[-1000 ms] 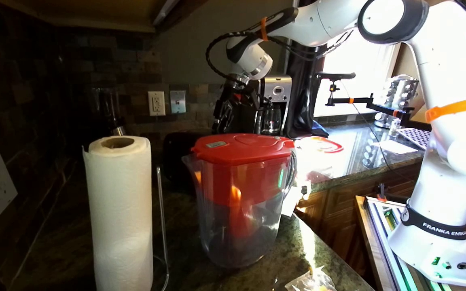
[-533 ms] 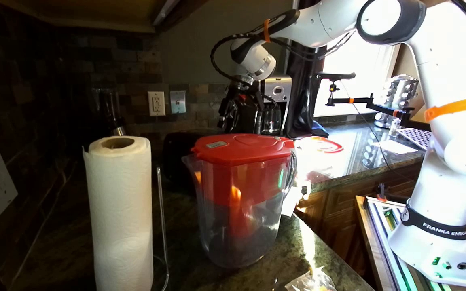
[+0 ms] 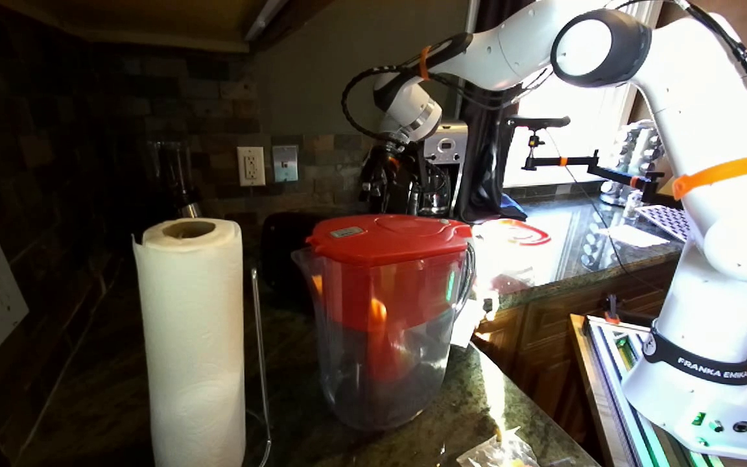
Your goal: Turn the toaster over in its upright position
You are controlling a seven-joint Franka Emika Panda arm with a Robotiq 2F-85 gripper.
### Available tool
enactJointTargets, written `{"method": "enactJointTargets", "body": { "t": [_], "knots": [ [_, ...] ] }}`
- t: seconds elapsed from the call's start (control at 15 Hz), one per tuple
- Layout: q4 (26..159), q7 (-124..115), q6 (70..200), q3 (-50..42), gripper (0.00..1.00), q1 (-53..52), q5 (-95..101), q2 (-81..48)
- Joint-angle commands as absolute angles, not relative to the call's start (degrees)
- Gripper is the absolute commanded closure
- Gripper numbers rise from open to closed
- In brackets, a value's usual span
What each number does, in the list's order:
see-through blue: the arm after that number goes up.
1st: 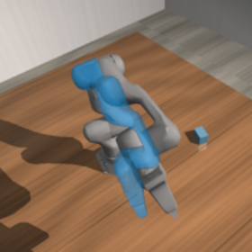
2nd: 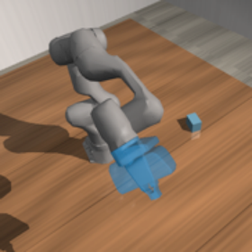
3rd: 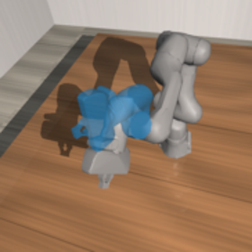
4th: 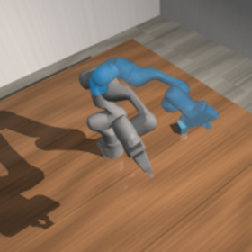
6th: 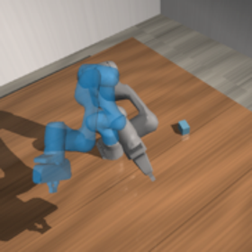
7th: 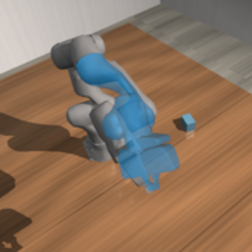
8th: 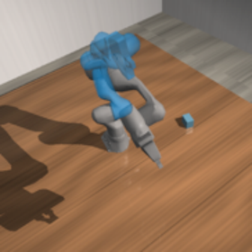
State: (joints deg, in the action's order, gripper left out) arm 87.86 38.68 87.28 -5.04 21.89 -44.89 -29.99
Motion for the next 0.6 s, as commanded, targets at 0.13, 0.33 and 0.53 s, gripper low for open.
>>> {"method": "enactJointTargets", "body": {
  "t": [0.13, 0.33, 0.53],
  "knots": [
    [78.59, 39.97, 78.93, -3.94, 0.00, 24.57, -51.06, -38.07],
    [75.83, 39.83, 78.67, -3.76, 0.00, 24.67, -52.82, -40.58],
    [73.56, 39.07, 77.96, -3.21, 0.00, 24.78, -53.97, -42.79]
  ]
}}
